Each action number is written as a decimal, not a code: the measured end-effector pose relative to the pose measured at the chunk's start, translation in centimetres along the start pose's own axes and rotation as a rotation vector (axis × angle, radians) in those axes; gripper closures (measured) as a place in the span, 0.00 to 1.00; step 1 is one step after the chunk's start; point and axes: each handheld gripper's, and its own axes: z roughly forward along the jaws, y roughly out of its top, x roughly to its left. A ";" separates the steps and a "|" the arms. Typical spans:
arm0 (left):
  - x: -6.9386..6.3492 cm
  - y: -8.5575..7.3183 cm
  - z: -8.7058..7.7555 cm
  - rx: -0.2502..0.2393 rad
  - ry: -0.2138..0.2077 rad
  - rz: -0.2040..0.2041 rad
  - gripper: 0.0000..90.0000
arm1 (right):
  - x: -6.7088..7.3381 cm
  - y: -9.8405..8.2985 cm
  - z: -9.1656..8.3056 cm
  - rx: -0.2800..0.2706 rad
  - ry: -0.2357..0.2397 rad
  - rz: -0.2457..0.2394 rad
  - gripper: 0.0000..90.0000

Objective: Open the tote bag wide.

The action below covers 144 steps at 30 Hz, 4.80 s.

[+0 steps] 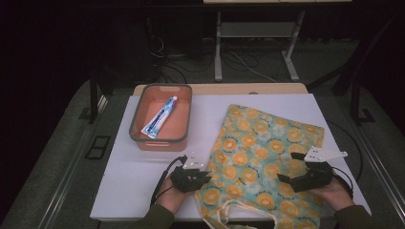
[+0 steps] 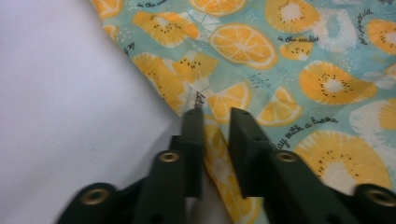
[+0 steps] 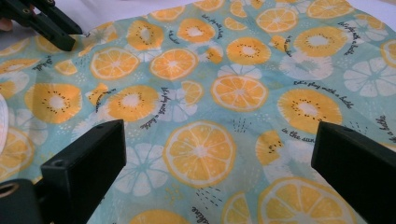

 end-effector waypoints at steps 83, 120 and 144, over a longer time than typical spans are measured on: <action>2.6 -3.0 -6.2 -0.218 0.016 -0.054 0.00 | 6.0 3.5 8.4 0.230 0.094 -0.137 0.99; 2.8 -3.1 -6.4 -0.229 0.016 -0.064 0.00 | 4.8 10.0 10.6 0.105 0.150 -0.074 0.43; 2.9 -3.2 -6.3 -0.219 0.014 -0.066 0.00 | 11.2 8.7 8.4 0.150 0.305 -0.183 0.56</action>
